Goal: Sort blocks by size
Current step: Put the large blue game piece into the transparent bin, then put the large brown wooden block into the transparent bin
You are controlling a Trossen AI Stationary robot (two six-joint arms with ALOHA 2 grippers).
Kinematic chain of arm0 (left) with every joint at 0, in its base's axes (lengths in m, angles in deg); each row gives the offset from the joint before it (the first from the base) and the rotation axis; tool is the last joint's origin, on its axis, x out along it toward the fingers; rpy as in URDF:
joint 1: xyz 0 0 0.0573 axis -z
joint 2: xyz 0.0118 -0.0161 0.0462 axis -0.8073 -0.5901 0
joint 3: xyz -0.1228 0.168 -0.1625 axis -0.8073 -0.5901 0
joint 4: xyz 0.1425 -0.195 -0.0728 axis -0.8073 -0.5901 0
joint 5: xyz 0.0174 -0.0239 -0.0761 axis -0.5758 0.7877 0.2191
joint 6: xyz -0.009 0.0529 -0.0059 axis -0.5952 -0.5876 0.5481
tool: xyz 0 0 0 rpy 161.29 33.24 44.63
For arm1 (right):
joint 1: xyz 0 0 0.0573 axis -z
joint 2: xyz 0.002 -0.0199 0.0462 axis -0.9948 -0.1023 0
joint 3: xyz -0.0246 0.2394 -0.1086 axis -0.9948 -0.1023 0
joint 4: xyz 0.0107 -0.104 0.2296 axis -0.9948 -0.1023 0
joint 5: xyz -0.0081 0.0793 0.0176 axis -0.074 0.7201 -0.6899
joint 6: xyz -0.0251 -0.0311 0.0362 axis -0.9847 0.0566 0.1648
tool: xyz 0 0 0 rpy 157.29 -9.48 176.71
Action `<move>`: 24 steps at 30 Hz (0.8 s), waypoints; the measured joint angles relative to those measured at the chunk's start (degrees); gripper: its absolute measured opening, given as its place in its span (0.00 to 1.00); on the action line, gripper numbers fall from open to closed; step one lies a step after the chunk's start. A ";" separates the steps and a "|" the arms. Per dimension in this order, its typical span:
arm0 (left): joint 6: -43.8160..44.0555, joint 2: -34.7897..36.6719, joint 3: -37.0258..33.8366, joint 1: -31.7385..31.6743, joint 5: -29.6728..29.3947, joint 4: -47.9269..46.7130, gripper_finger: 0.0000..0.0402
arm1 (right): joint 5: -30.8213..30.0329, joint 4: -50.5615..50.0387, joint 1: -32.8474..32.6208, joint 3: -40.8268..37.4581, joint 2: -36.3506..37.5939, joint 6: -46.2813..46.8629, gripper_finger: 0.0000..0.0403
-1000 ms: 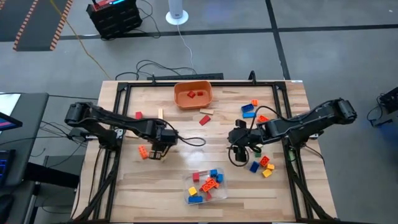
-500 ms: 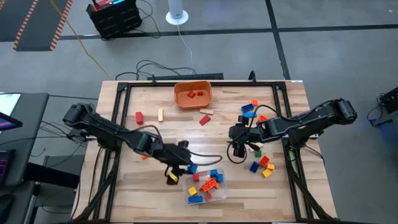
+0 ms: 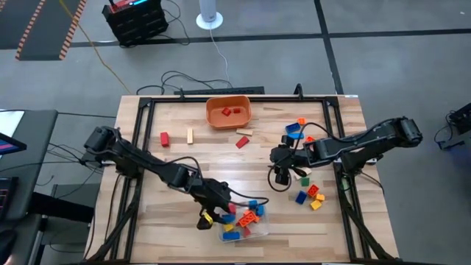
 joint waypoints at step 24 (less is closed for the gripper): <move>-17.25 0.05 -9.27 -0.25 -21.35 -40.24 0.55 | 0.41 0.49 -2.22 0.00 0.00 0.02 0.59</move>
